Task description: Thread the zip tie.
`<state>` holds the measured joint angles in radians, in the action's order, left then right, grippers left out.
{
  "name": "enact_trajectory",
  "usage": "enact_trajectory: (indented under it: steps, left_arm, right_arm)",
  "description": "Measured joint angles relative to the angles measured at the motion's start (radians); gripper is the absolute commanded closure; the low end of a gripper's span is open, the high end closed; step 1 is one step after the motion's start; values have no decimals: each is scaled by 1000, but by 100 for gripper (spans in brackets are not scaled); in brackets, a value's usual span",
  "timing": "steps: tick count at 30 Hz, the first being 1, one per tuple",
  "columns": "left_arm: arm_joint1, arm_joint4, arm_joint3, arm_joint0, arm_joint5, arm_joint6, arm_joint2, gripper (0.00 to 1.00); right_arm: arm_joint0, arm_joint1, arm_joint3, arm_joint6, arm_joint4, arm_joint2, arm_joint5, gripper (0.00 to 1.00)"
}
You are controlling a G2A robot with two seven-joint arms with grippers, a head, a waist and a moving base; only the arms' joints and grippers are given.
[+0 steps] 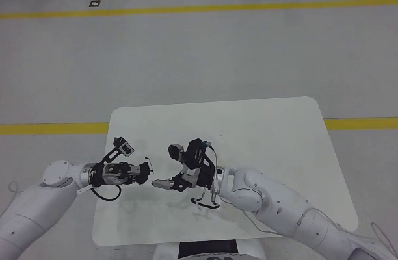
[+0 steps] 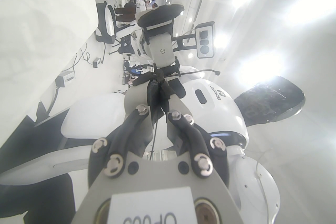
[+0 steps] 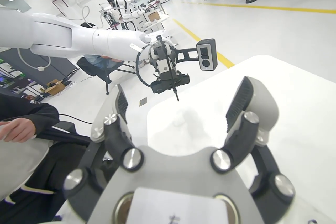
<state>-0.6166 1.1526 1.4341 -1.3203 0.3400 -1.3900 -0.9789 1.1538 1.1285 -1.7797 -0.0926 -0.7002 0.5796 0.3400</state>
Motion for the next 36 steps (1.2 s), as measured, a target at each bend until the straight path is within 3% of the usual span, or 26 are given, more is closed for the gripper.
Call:
enact_trajectory:
  steps: [2,4,6,11,19,28,31,36]
  left_arm:
    - [-1,4,0,-1,-5,6,1,100]
    - [-6,32,1,-6,-37,41,5,100]
    - [-14,87,0,-9,-70,50,6,100]
    - [-30,154,-12,-2,-100,20,4,100]
    - [-59,243,-8,16,-150,41,11,100]
    - [-65,240,-2,18,-147,52,15,100]
    - [-74,265,22,12,-153,83,13,100]
    - [-92,318,58,14,-177,129,13,100]
  right_arm:
    - [-1,0,0,-4,-7,2,-6,0]
    - [2,-2,-10,-5,-64,6,-34,0]
    - [19,-6,-27,21,-194,12,-74,0]
    - [69,-18,-73,33,-497,17,-162,0]
    - [124,-26,-123,59,-781,40,-267,0]
    - [128,-26,-125,59,-800,40,-274,0]
    - [90,-35,-133,40,-865,40,-287,0]
    - [-29,-88,-135,67,-870,-38,-410,0]
